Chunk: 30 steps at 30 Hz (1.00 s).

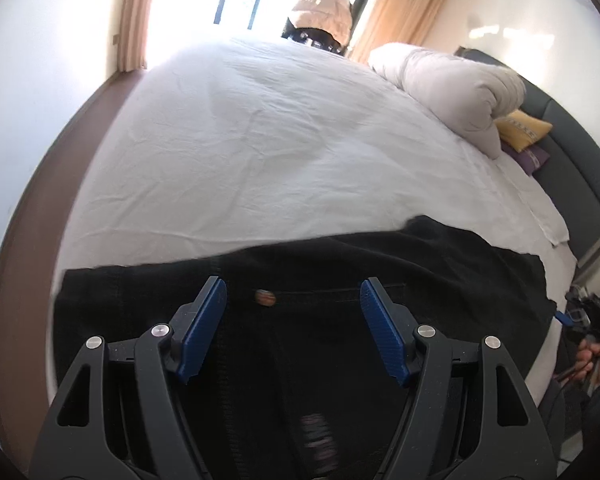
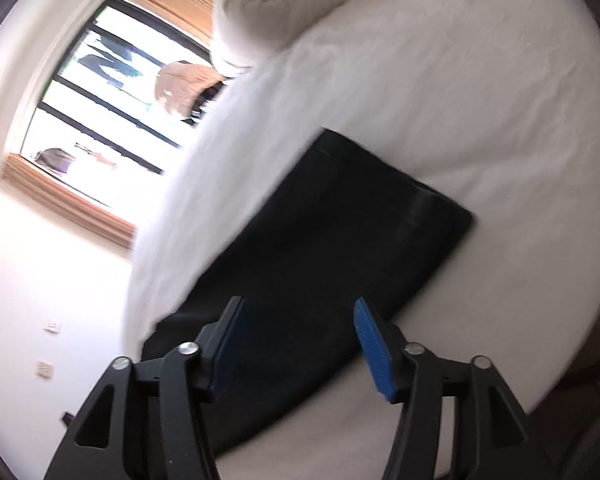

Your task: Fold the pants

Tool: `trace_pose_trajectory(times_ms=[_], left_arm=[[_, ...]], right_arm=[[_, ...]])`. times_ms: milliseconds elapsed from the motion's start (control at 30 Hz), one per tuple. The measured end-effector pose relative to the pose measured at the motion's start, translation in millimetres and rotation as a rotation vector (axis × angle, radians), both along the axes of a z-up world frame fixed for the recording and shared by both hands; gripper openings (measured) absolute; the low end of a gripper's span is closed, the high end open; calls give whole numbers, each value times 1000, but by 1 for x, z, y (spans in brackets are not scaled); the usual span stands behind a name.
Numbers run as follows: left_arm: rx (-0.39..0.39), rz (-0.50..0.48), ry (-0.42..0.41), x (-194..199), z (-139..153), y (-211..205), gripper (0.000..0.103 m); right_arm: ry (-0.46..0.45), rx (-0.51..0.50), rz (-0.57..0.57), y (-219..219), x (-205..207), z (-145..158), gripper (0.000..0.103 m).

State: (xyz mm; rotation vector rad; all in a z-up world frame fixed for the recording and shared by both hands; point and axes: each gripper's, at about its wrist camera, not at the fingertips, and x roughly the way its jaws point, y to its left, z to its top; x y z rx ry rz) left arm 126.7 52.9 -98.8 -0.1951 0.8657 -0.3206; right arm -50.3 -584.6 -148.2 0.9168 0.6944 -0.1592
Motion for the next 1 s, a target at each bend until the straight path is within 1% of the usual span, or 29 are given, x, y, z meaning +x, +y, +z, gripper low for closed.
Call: trace_pose_trajectory(times_ms=[33,67,100,133,167,200,233,267,300,333,367,400,433,467,500,567,633,667,767,933,1000], left_arm=[[24,-8,10,0,-1,-4,69],[80,-3,38,3,-9,-10,69],[95,0,53,5,-14,-11,68],[89,5,49,5,-17,-10,68],[85,9,44,5,-16,-9,68],[89,7,48,10,-20,-12,69],[101,4,50,11,-19,-13,69],[108,1,50,12,-18,-14,69],[115,0,52,13,-17,-15,69],[116,5,55,13,-15,-15,69],[113,15,55,13,-13,-15,69],[103,30,50,10,-8,-15,69],[88,35,45,9,-5,-17,69],[61,36,36,5,0,-20,69],[44,33,31,1,3,-22,69],[13,5,29,-8,10,-33,69],[0,-37,19,-18,18,-47,69],[-7,-53,16,-22,21,-52,69],[-33,-103,30,-33,24,-69,69],[-62,-148,67,-45,19,-86,69],[-64,-168,78,-49,15,-93,69]], right_arm=[[4,-3,16,4,8,-1,66],[26,-11,24,0,14,-3,66],[51,-15,20,2,19,-12,66],[70,-12,1,-8,18,-19,66],[79,1,-37,-18,17,-26,65],[57,34,-75,-29,12,-31,59],[41,58,-105,-36,5,-34,57],[31,70,-152,-56,-10,-34,57],[28,64,-184,-65,-15,-32,57],[19,51,-225,-73,-24,-25,62],[43,23,-271,-77,-39,-18,68],[50,8,-316,-77,-42,-9,72],[15,26,-335,-80,-53,-5,72],[-33,69,-331,-82,-66,-5,72],[-53,96,-328,-82,-71,-5,72],[-62,134,-300,-79,-80,-16,72],[-50,174,-278,-73,-76,-25,72],[-32,192,-269,-70,-56,-27,72],[3,202,-246,-62,-37,-39,72],[-18,286,-288,-72,-26,-47,71],[-3,293,-275,-73,-21,-50,70]])
